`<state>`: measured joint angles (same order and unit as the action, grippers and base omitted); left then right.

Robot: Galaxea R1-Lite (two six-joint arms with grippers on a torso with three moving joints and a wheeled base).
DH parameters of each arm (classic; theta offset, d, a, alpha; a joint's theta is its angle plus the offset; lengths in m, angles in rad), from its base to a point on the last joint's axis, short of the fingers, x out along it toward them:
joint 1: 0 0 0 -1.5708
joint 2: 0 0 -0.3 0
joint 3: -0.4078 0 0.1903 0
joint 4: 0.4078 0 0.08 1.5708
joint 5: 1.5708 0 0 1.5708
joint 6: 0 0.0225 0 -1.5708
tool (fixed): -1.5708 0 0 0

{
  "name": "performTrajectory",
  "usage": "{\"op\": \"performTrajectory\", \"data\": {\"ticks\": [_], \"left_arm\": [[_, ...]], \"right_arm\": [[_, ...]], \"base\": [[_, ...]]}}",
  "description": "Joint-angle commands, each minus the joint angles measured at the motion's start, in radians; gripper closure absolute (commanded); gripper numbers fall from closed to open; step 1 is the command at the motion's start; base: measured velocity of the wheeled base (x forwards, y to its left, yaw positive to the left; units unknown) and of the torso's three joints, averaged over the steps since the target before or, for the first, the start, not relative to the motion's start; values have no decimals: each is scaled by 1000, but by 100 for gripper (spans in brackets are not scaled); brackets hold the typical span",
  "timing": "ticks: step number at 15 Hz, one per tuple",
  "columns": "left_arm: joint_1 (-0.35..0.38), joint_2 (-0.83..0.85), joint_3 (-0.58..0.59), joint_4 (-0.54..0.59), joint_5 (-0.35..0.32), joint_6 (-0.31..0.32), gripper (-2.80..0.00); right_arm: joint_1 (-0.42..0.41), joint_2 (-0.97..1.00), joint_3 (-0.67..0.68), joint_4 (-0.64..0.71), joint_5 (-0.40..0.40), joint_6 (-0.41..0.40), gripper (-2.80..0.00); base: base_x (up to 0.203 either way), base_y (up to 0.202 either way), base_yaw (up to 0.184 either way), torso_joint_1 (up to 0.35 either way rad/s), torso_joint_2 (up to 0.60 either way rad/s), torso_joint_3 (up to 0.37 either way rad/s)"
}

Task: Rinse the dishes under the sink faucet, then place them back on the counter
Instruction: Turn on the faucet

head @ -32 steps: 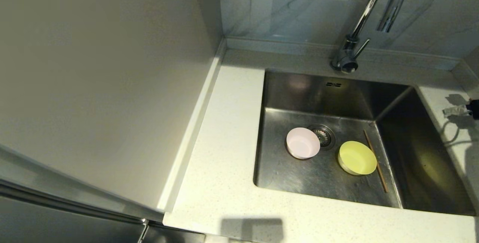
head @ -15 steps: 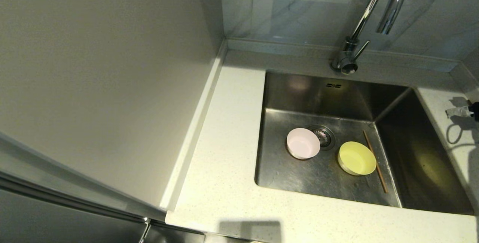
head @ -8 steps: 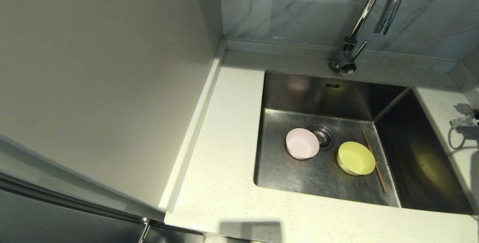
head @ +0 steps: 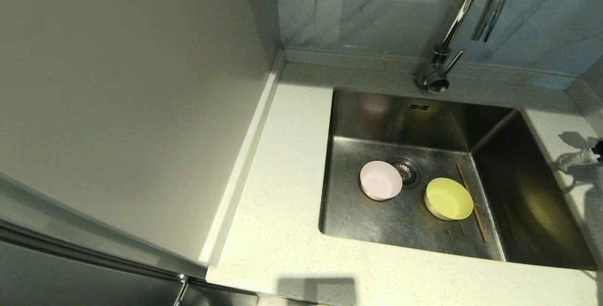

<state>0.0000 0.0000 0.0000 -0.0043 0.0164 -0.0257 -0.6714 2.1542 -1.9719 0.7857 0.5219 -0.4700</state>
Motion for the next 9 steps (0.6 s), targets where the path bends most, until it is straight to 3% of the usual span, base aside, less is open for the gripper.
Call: {"op": "performTrajectory", "data": {"ticks": [1, 6, 9], "left_arm": [[0, -3, 0, 0, 0, 0, 0], [0, -3, 0, 0, 0, 0, 0], [0, -3, 0, 0, 0, 0, 0]], "right_arm": [[5, -9, -2, -52, 6, 0, -280], [30, 73, -2, -397, -5, 45, -280], [32, 135, -3, -588, -82, 47, -280]], "base": [[0, 0, 0, 0, 0, 0], [0, 0, 0, 0, 0, 0], [0, 0, 0, 0, 0, 0]]}}
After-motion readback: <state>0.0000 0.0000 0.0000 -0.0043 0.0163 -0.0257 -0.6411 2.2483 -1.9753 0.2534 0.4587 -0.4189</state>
